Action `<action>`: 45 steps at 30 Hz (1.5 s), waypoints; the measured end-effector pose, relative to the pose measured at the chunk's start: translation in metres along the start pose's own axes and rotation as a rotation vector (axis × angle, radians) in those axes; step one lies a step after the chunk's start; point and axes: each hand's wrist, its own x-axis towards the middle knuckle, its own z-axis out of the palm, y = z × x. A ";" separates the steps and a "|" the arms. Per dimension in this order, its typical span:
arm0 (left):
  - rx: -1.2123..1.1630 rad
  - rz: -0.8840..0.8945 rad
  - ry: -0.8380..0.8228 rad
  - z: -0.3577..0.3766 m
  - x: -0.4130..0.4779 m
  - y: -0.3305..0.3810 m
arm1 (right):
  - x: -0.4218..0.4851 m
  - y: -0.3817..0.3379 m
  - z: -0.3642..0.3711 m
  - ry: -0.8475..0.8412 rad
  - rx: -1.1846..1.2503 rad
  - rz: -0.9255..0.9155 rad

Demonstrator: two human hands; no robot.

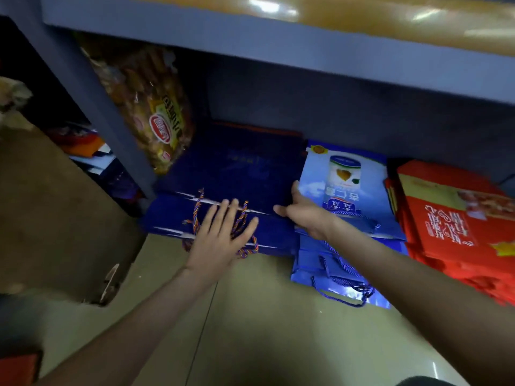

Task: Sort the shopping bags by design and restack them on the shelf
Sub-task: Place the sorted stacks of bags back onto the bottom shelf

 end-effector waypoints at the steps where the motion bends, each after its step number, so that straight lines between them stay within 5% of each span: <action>1: 0.027 -0.001 0.051 0.002 0.004 -0.005 | -0.001 -0.002 -0.002 -0.013 -0.073 0.022; 5: 0.059 0.045 -0.006 0.007 0.025 -0.018 | -0.010 -0.013 -0.007 -0.016 -0.369 0.052; 10: 0.104 -0.027 -0.154 0.011 0.036 -0.011 | -0.043 0.007 -0.018 0.094 -0.939 -0.208; 13: 0.122 -0.194 -0.243 -0.015 0.040 0.015 | -0.071 0.047 -0.040 0.264 -0.987 -0.413; 17: -0.016 0.062 -0.085 -0.070 0.064 0.101 | -0.115 0.112 -0.094 0.403 -0.985 -0.516; 21: -0.348 0.375 0.211 -0.086 0.093 0.230 | -0.186 0.195 -0.153 0.564 -1.003 -0.347; 29: -0.316 0.900 0.128 -0.064 0.121 0.464 | -0.337 0.399 -0.253 0.775 -0.884 0.524; 34: -0.089 1.093 0.079 -0.036 0.133 0.579 | -0.379 0.504 -0.290 0.716 -0.788 0.808; 39: 0.137 1.290 0.052 -0.007 0.133 0.671 | -0.365 0.558 -0.309 0.673 -0.693 0.799; 45: 0.217 1.297 0.050 0.021 0.132 0.727 | -0.353 0.577 -0.301 0.783 -0.866 0.743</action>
